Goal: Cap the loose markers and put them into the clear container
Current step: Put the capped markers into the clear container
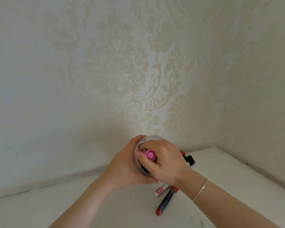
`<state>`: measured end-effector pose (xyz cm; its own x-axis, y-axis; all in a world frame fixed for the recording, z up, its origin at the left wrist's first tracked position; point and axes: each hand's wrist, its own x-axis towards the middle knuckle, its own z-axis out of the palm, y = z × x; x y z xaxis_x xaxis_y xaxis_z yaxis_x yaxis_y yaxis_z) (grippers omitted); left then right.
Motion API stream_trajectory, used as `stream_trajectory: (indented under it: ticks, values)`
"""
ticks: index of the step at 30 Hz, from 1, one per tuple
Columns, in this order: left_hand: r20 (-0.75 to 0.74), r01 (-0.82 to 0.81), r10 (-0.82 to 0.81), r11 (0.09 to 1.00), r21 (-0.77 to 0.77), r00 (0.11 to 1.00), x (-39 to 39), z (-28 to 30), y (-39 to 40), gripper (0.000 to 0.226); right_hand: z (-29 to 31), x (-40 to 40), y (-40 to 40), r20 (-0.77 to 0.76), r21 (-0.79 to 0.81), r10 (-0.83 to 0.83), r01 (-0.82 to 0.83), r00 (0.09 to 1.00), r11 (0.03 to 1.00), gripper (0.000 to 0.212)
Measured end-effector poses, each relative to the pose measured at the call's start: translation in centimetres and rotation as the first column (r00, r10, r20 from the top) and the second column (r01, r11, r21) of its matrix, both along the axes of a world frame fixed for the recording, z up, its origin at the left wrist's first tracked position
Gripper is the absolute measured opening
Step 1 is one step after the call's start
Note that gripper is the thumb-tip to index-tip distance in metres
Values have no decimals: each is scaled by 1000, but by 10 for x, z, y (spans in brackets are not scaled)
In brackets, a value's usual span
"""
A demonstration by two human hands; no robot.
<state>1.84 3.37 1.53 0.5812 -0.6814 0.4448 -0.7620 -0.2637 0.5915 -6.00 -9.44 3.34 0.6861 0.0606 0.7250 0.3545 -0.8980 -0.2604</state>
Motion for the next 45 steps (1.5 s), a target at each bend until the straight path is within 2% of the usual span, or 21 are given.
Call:
stream_trajectory:
  ticks: [1,3,9,15,17,19,20,21,22,23,24,25,26,28,31,34,36,38,40,42,45]
  values:
    - [21,-8,8,1000,-8,1000,-1,0,-2,92,-3,3,3,17,-136,-64,66,998,989,36]
    - [12,-16,16,1000,-16,1000,-2,1,-3,84,-7,6,7,44,-180,-118,124,992,976,34]
    - [-49,-1,0,1000,-15,999,3,-1,2,106,-8,3,1,69,194,-34,20,997,981,25]
    - [-41,7,-7,1000,-4,999,5,-2,2,110,-4,8,-8,138,-8,9,-8,990,1000,37]
    - [-28,8,-8,1000,5,1000,7,-2,3,110,9,1,-15,247,134,-14,-19,969,991,36]
    - [-15,8,-8,1000,12,1000,8,-3,4,110,27,-3,-30,235,450,-175,53,956,891,39]
    - [-17,12,-11,1000,11,1000,8,-3,5,109,32,-1,-44,107,573,-276,168,955,802,37]
    - [-20,13,-13,1000,11,1000,8,-3,5,109,36,1,-60,-90,590,-348,332,933,736,31]
    - [-20,14,-14,1000,12,1000,8,-2,4,109,35,2,-75,-312,486,-387,496,868,720,19]
    - [-19,14,-14,1000,14,1000,8,-2,4,109,31,2,-87,-519,297,-398,596,756,746,9]
    - [-17,14,-14,1000,15,1000,8,-2,4,109,24,-1,-94,-682,79,-392,595,618,800,13]
    - [-15,13,-13,1000,16,1000,8,-2,3,109,15,-4,-97,-779,-95,-378,501,501,860,23]
    - [-13,11,-10,1000,18,1000,8,-2,3,109,4,-7,-97,-822,-181,-348,373,451,910,32]
    - [-16,11,-11,1000,16,1000,9,-3,3,109,-15,-13,-93,-853,-155,-228,189,469,970,42]
    - [-23,16,-16,1000,10,1000,9,-3,4,108,-36,-18,-84,-837,-37,-75,80,542,996,39]
    - [-19,13,-13,1000,11,1000,9,-3,3,110,-54,-11,-91,-714,-195,-186,64,675,979,16]
    - [-16,10,-9,1000,14,1000,10,-4,4,111,-55,-10,-95,-683,-302,-294,107,669,947,7]
    - [-13,8,-7,1000,17,1000,10,-4,4,112,-51,-10,-100,-694,-391,-380,124,611,912,15]
    - [-16,8,-7,1000,14,1000,11,-4,4,113,-45,-11,-103,-627,-525,-497,145,600,838,7]
    - [-22,11,-10,1000,14,1000,11,-4,4,113,-46,-11,-108,-560,-572,-558,201,612,795,24]
    - [-25,12,-12,1000,14,1000,10,-4,3,113,-51,-11,-110,-571,-487,-470,183,673,854,45]
